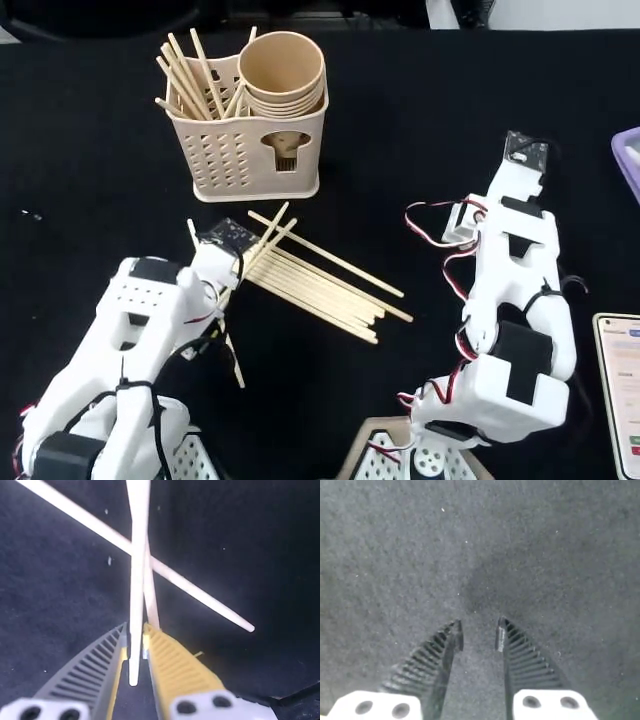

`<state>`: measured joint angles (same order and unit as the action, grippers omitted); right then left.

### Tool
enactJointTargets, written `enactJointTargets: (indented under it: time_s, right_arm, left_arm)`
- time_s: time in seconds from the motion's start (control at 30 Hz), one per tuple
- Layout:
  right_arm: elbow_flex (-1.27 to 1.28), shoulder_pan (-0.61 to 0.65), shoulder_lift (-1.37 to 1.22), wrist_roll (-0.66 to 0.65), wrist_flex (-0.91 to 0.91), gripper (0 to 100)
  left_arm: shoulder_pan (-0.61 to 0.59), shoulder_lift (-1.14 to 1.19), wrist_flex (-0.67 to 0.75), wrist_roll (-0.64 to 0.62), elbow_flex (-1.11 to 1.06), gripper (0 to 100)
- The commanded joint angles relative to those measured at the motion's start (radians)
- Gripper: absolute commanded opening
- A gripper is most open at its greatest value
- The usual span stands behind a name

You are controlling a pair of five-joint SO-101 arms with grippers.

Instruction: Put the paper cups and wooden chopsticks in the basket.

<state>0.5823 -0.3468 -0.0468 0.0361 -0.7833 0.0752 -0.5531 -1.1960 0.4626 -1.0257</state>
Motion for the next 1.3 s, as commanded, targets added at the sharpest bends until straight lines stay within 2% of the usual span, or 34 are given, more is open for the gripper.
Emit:
enactJointTargets:
  time_s: [0.0,0.2,0.6,0.87,1.03,1.1,1.27]
  right_arm:
    - [-0.051,-0.008,0.004,0.011,-0.003,11.6]
    - [-0.051,-0.008,0.004,0.011,-0.003,11.6]
    - [-0.051,-0.008,0.004,0.009,-0.003,11.6]
    - [-0.051,-0.008,0.004,0.009,-0.003,11.6]
    - [-0.051,-0.008,0.004,0.009,-0.003,11.6]
    - [-0.051,-0.008,0.004,0.009,-0.003,11.6]
    - [-0.051,-0.008,0.004,0.009,-0.003,11.6]
  left_arm:
    - [0.001,-0.025,-0.040,0.009,0.088,11]
    - [0.004,-0.014,-0.018,-0.034,0.099,14]
    - [0.004,-0.014,0.206,-0.061,-0.045,15]
    - [0.022,-0.015,0.181,-0.058,-0.045,14]
    - [0.114,-0.025,0.176,-0.061,-0.093,2]
    - [0.139,-0.026,0.167,-0.063,-0.090,4]
    - [0.166,-0.026,0.040,-0.103,0.022,3]
